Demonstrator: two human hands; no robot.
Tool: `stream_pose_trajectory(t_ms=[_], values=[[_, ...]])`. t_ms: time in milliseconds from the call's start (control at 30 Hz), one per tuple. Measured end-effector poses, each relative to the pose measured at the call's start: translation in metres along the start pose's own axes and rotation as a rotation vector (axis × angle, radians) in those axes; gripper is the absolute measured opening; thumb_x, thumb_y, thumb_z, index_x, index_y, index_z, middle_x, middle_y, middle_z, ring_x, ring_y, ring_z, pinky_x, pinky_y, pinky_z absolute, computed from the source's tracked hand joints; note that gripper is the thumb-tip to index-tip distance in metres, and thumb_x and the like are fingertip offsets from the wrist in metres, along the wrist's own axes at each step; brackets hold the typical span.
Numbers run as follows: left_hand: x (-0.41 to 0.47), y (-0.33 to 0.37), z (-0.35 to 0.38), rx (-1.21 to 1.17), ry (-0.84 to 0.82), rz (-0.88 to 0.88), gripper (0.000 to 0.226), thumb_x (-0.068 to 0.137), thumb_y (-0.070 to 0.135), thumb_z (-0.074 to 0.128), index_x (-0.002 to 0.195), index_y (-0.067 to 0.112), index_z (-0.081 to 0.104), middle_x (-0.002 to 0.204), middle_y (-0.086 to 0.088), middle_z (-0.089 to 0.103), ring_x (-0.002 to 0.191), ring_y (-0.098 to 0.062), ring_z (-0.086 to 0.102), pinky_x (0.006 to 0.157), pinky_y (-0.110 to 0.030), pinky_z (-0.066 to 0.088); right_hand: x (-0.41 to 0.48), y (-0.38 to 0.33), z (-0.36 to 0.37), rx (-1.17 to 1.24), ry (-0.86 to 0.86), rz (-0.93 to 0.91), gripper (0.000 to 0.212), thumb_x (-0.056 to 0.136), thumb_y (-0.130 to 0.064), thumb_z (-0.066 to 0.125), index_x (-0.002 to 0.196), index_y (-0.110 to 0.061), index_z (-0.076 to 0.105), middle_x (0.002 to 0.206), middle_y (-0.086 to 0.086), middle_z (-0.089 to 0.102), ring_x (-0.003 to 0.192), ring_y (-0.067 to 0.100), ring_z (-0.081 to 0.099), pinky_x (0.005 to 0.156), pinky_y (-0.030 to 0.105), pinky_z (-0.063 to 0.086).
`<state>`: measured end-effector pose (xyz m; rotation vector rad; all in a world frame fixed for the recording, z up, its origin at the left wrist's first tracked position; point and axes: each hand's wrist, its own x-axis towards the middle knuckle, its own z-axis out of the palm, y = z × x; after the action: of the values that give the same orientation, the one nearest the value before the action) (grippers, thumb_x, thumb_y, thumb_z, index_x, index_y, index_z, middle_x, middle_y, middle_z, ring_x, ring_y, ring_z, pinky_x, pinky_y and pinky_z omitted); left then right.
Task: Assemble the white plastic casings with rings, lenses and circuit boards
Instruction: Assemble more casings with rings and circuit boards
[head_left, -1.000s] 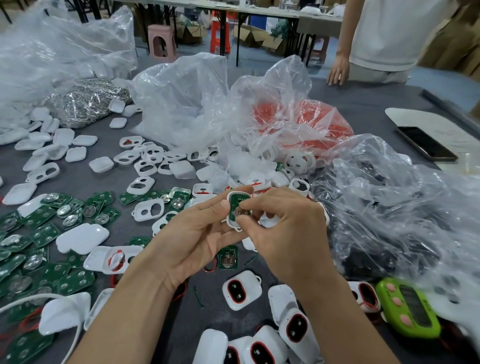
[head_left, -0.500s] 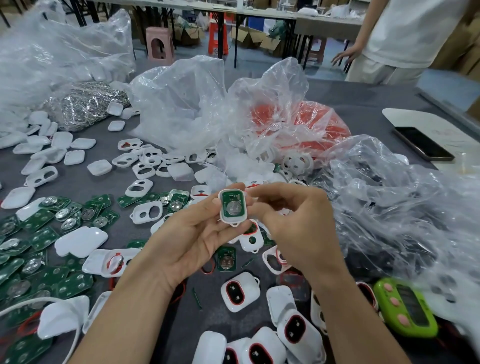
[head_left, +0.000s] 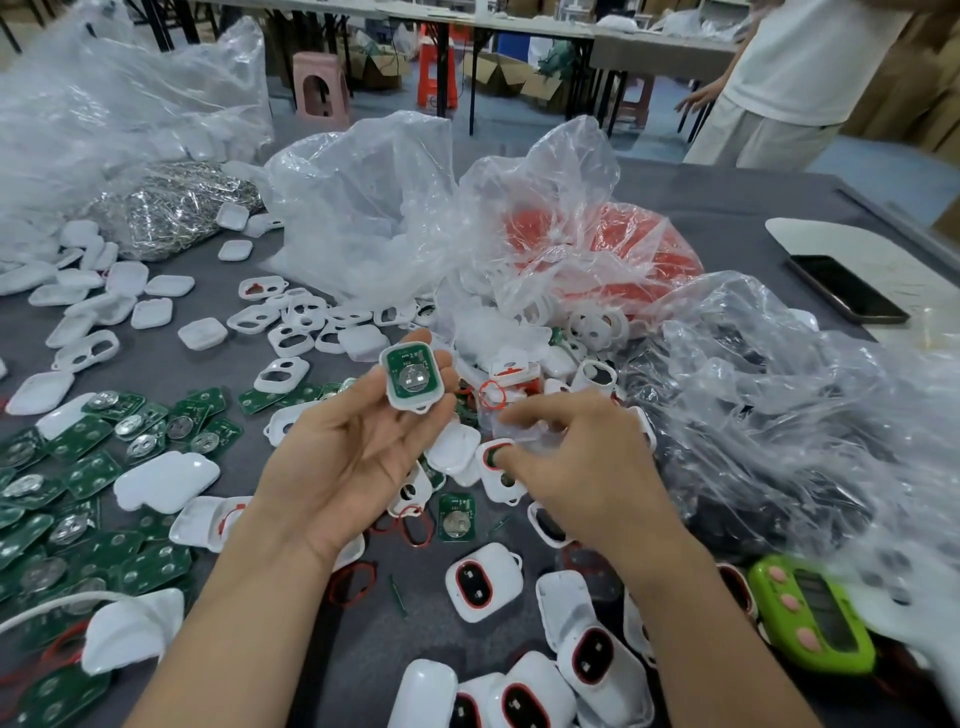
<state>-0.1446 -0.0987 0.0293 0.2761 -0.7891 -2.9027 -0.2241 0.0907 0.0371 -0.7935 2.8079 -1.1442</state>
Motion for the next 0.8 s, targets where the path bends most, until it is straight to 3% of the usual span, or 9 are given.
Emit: stream_pose_trajectory(t_ms=[100,200,267,367,467,567,633,733,800], values=[[0.000,0.000,0.000,0.007,0.014,0.002,0.034,0.095,0.016,0.052,0.116,0.007,0.078,0.125,-0.014,0.072,0.112,-0.025,0.072,0.084,-0.036,0.062,-0.004,-0.005,0.006,-0.112,-0.146,0.003,0.034,0.072,-0.030,0.085,0.104,-0.038,0.077,0.100,-0.015,0.066,0.093,0.008,0.059,0.084,0.020,0.046],[0.000,0.000,0.000,0.019,0.026,0.003,0.034,0.095,0.017,0.052,0.114,0.007,0.078,0.125,-0.013,0.072,0.113,-0.024,0.071,0.084,-0.036,0.062,-0.004,-0.004,0.003,-0.079,-0.096,0.015,0.024,0.073,-0.025,0.084,0.093,-0.035,0.077,0.079,-0.023,0.063,0.081,0.001,0.060,0.067,0.007,0.042],[0.000,0.000,0.000,0.012,0.032,0.001,0.034,0.094,0.016,0.053,0.114,0.007,0.078,0.124,-0.014,0.072,0.113,-0.024,0.072,0.083,-0.036,0.062,-0.003,-0.002,-0.001,-0.103,-0.068,0.027,0.018,0.075,-0.024,0.084,0.089,-0.035,0.077,0.081,-0.018,0.066,0.078,-0.001,0.059,0.064,0.009,0.041],[0.000,0.001,-0.001,-0.001,0.039,0.006,0.033,0.093,0.015,0.054,0.114,0.006,0.078,0.123,-0.015,0.073,0.110,-0.025,0.073,0.084,-0.037,0.062,-0.004,-0.004,0.002,-0.156,-0.008,0.024,0.018,0.079,-0.020,0.079,0.092,-0.033,0.078,0.095,-0.006,0.067,0.091,0.011,0.058,0.087,0.026,0.049],[0.000,0.003,-0.003,0.009,0.045,0.015,0.033,0.092,0.016,0.055,0.115,0.007,0.078,0.124,-0.014,0.073,0.111,-0.024,0.072,0.086,-0.037,0.062,-0.010,-0.017,0.015,-0.105,0.047,-0.047,0.026,0.080,-0.022,0.081,0.103,-0.031,0.078,0.100,-0.009,0.064,0.106,0.011,0.052,0.096,0.024,0.039],[0.001,0.003,-0.004,0.020,0.053,0.019,0.034,0.092,0.017,0.056,0.116,0.007,0.078,0.124,-0.014,0.072,0.112,-0.024,0.072,0.086,-0.037,0.062,-0.018,-0.024,0.032,-0.154,-0.043,-0.143,0.045,0.078,-0.027,0.084,0.122,-0.026,0.073,0.121,-0.008,0.069,0.120,0.009,0.044,0.108,0.031,0.037],[0.002,0.003,-0.004,0.023,0.051,0.013,0.034,0.092,0.017,0.056,0.116,0.007,0.077,0.126,-0.015,0.071,0.113,-0.025,0.071,0.088,-0.037,0.062,-0.018,-0.023,0.036,-0.123,-0.074,-0.115,0.039,0.083,-0.027,0.080,0.122,-0.027,0.073,0.122,-0.006,0.068,0.123,0.013,0.047,0.110,0.035,0.038],[0.001,0.004,-0.004,0.022,0.042,0.011,0.034,0.093,0.017,0.056,0.117,0.007,0.077,0.125,-0.015,0.072,0.111,-0.025,0.072,0.091,-0.038,0.061,-0.014,-0.019,0.032,-0.046,0.015,-0.068,0.015,0.089,-0.029,0.076,0.104,-0.030,0.079,0.103,-0.008,0.071,0.110,0.014,0.056,0.098,0.035,0.045],[0.001,0.004,-0.004,0.017,0.036,0.014,0.034,0.093,0.017,0.055,0.116,0.007,0.077,0.122,-0.015,0.072,0.109,-0.026,0.073,0.090,-0.039,0.061,-0.010,-0.016,0.027,0.078,0.065,-0.035,0.011,0.091,-0.027,0.073,0.092,-0.037,0.078,0.086,-0.010,0.073,0.088,0.006,0.062,0.080,0.027,0.051]])
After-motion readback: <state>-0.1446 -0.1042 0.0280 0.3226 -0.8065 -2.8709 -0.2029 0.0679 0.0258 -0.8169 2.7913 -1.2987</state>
